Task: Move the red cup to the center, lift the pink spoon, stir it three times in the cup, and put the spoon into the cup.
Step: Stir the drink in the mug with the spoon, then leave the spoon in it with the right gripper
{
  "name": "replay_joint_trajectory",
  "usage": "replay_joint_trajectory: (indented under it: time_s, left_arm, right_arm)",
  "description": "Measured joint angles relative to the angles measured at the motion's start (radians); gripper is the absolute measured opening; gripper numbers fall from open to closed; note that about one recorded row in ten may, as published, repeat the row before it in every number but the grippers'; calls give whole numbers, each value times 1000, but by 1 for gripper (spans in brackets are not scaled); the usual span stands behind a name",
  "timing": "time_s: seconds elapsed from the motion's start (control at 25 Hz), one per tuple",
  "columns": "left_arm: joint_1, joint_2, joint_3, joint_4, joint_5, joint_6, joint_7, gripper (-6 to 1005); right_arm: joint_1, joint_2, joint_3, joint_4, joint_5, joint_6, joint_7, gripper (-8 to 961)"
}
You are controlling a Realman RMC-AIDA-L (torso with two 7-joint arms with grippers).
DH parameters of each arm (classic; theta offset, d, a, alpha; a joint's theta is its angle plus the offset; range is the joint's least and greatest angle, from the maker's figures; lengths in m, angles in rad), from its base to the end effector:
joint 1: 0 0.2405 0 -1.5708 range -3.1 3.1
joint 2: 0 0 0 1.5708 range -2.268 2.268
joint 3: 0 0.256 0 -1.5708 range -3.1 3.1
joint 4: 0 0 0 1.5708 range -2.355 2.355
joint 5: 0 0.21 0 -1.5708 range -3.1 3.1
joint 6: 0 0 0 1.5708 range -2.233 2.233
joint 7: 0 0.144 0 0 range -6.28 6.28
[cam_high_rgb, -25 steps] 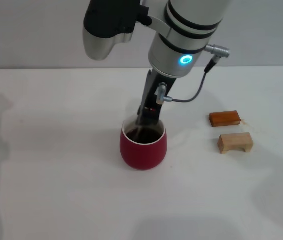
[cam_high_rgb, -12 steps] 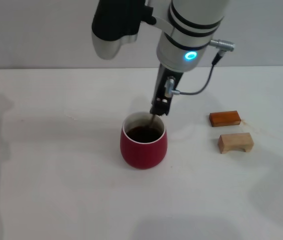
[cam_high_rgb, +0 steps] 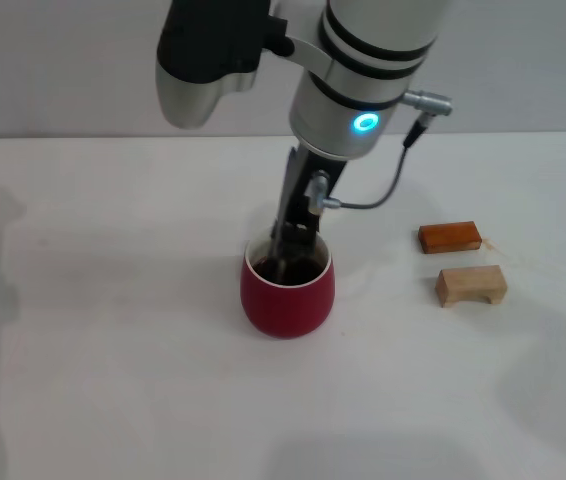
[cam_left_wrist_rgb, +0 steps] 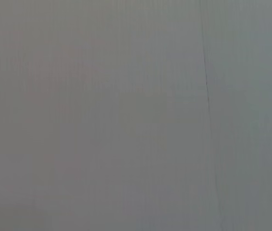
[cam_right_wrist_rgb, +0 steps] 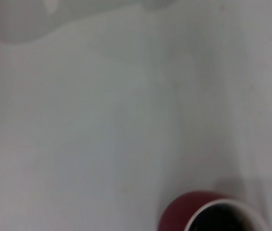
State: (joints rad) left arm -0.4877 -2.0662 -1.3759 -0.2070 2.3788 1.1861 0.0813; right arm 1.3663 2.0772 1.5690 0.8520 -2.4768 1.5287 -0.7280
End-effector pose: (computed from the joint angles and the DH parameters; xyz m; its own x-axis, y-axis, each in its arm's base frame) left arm -0.3336 0.3623 0.0597 0.7608 -0.2158 0.6120 0.6488 0.2350 -0.7238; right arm -0.0089 0.3896 -0.0718 0.8501 -0.0719 0.5217 0.0124 -0.9877 -0.1562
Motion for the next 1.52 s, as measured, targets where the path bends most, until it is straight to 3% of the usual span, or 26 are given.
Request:
replay_joint_trajectory:
  time_s: [0.2, 0.56, 0.68, 1.52]
  left_arm:
    - [0, 0, 1, 0, 0, 3, 0, -2]
    - [6, -1, 8, 0, 1, 11, 0, -1]
    - [8, -2, 8, 0, 1, 18, 0, -1]
    - [12, 1, 3, 0, 3, 25, -2, -1]
  right_arm:
    - [2, 0, -23, -49, -47, -115, 16, 139]
    - [8, 1, -19, -79, -103, -41, 26, 138]
    - [1, 1, -13, -45, -11, 6, 16, 138]
    - [-18, 2, -72, -9, 2, -153, 55, 123]
